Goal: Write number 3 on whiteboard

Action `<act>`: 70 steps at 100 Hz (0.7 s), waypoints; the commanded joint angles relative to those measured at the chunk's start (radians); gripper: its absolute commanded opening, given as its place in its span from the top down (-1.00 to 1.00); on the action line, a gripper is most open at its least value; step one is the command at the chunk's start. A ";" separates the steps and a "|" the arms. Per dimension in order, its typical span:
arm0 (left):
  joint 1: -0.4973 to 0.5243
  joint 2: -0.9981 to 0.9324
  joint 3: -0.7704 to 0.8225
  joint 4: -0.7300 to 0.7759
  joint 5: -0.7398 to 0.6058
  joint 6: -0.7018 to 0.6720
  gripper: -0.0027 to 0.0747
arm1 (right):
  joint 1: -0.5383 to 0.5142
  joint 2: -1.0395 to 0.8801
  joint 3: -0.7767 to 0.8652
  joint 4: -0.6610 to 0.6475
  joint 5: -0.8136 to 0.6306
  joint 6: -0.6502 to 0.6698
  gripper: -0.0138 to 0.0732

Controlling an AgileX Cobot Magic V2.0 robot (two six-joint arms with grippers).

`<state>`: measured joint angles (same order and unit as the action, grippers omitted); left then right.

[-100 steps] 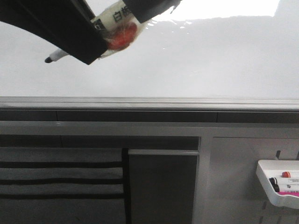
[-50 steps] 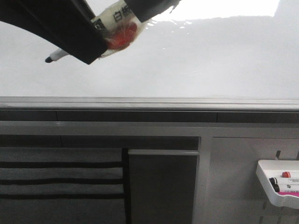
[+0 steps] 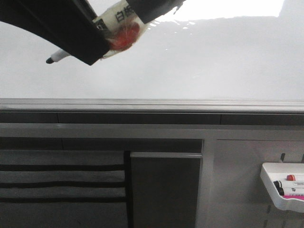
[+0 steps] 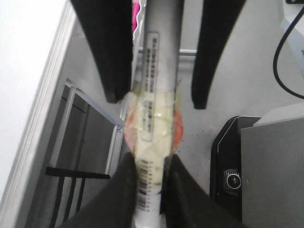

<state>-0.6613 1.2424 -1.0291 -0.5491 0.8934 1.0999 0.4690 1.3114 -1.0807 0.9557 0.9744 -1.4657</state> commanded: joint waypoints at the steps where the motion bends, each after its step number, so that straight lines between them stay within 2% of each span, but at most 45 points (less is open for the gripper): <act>1: -0.008 -0.028 -0.037 -0.046 -0.037 0.001 0.98 | 0.002 -0.020 -0.033 0.030 0.000 0.010 0.13; 54: -0.008 -0.028 -0.037 -0.046 -0.037 0.001 0.98 | 0.002 -0.020 -0.033 0.037 -0.004 0.013 0.14; 70: -0.008 -0.028 -0.037 -0.046 -0.037 0.001 0.98 | 0.002 -0.020 -0.033 0.037 0.000 0.013 0.43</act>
<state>-0.6613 1.2424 -1.0291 -0.5491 0.8934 1.0999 0.4690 1.3114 -1.0807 0.9399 0.9744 -1.4507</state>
